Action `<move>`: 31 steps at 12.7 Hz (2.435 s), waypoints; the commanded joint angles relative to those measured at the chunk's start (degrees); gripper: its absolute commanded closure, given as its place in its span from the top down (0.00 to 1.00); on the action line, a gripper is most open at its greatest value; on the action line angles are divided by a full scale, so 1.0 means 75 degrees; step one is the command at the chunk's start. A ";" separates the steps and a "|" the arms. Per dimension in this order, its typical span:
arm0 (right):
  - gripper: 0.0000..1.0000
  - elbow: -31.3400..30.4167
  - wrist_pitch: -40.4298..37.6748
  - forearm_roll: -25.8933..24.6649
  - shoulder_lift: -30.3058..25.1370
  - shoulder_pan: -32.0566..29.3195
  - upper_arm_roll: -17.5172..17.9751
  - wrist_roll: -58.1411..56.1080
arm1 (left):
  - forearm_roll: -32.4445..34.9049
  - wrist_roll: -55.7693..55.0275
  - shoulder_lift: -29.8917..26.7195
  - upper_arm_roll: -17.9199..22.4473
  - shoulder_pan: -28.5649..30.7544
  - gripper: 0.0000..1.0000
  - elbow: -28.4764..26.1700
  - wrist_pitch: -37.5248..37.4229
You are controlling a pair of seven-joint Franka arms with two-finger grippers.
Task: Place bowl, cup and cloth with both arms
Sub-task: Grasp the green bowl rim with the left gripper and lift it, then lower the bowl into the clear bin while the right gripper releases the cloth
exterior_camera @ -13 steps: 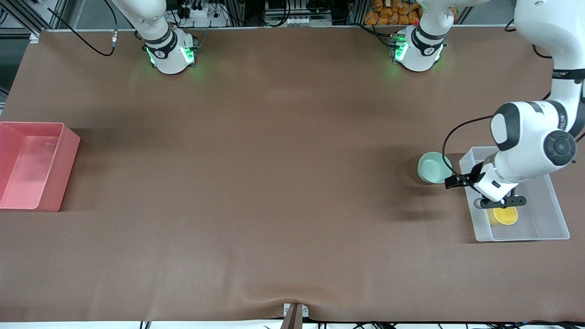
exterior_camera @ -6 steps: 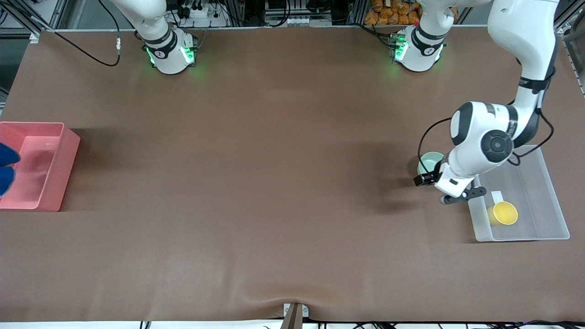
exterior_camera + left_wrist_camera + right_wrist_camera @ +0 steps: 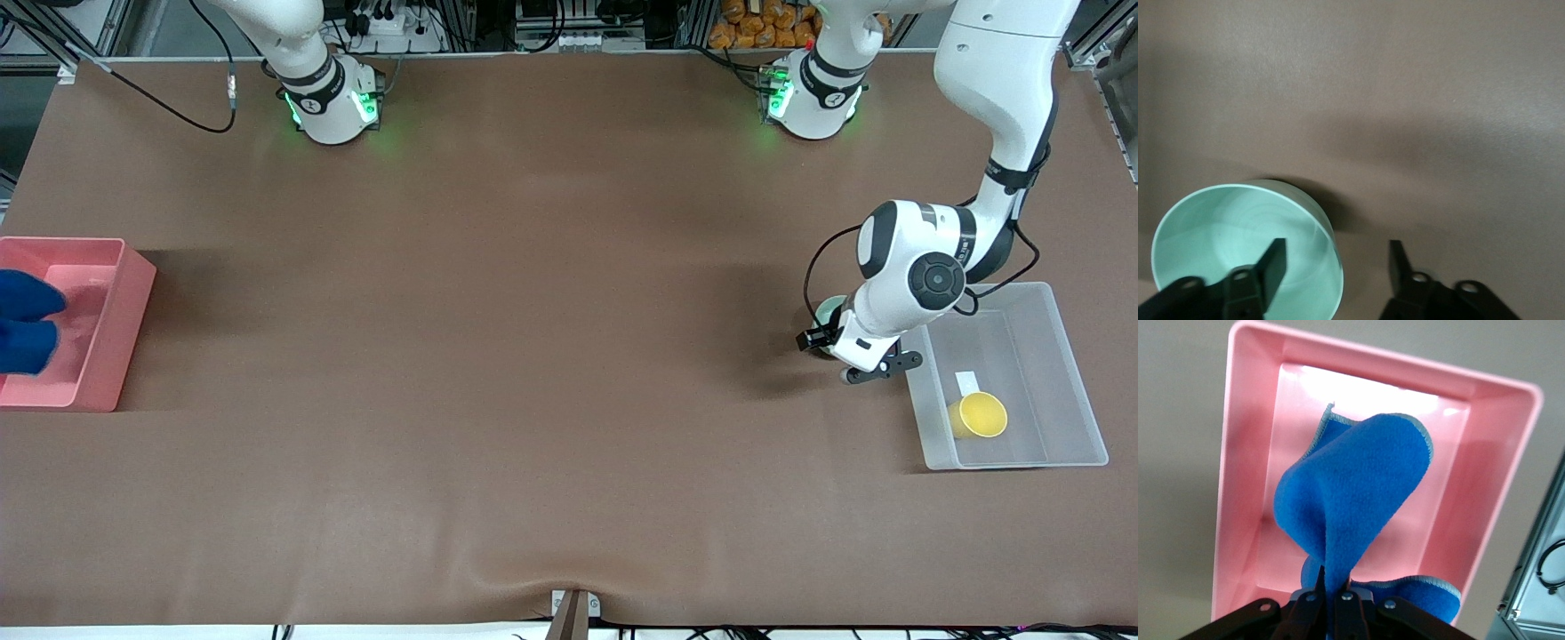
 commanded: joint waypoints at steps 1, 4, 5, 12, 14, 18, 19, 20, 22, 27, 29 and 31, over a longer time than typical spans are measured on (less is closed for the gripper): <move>0.00 -0.0404 -0.0087 0.0222 -0.0059 -0.0232 0.0091 0.0047 | 0.0177 -0.0257 0.0019 -0.0033 0.0005 0.25 -0.0130 0.0210; 0.00 -0.0627 -0.0076 0.0480 -0.0047 -0.0525 0.0102 -0.0047 | 0.0177 -0.0257 0.0137 -0.0022 -0.0006 0.00 -0.0095 0.0327; 0.00 -0.0639 -0.0064 0.0480 -0.0024 -0.0549 0.0102 -0.0047 | 0.0177 -0.0280 0.0079 -0.0021 0.0005 0.00 -0.0037 0.0281; 0.00 -0.0686 0.0803 0.0690 0.0397 -0.0549 0.0102 -0.0046 | 0.0189 -0.0094 -0.0098 0.0037 0.0215 0.00 0.3145 -0.3417; 0.00 -0.0686 0.0967 0.0750 0.0538 -0.0526 0.0102 -0.0047 | 0.0189 0.0583 -0.0062 0.0095 0.0531 0.00 0.3841 -0.4112; 0.00 -0.0675 0.1119 0.0761 0.0656 -0.0526 0.0102 -0.0047 | 0.0200 0.2492 -0.0144 0.1031 0.0684 0.00 0.3820 -0.4677; 0.00 -0.0686 0.1155 0.0762 0.0679 -0.0526 0.0102 -0.0047 | 0.0247 0.2868 -0.0086 0.1219 0.0766 0.00 0.3808 -0.4665; 0.00 -0.0675 0.1155 0.0762 0.0702 -0.0514 0.0102 -0.0047 | 0.0352 0.2930 -0.0016 0.1279 0.0894 0.00 0.3761 -0.4607; 0.00 -0.0686 0.1143 0.0762 0.0703 -0.0456 0.0114 -0.0035 | 0.0528 0.3081 -0.0073 0.1268 0.1176 0.00 0.3248 -0.4012; 1.00 -0.0639 0.1038 0.0750 0.0645 -0.0186 0.0114 0.0012 | 0.0552 0.3809 -0.0167 0.1279 0.1774 0.00 0.1912 -0.2242; 1.00 -0.0558 0.0712 0.0750 0.0446 -0.0104 0.0126 0.0082 | 0.0552 0.3949 -0.0308 0.1291 0.1856 0.00 0.1443 -0.1796; 1.00 -0.0499 0.0313 0.0762 0.0118 0.0060 0.0126 0.0094 | 0.0552 0.3973 -0.0355 0.1303 0.1985 0.00 0.0939 -0.1188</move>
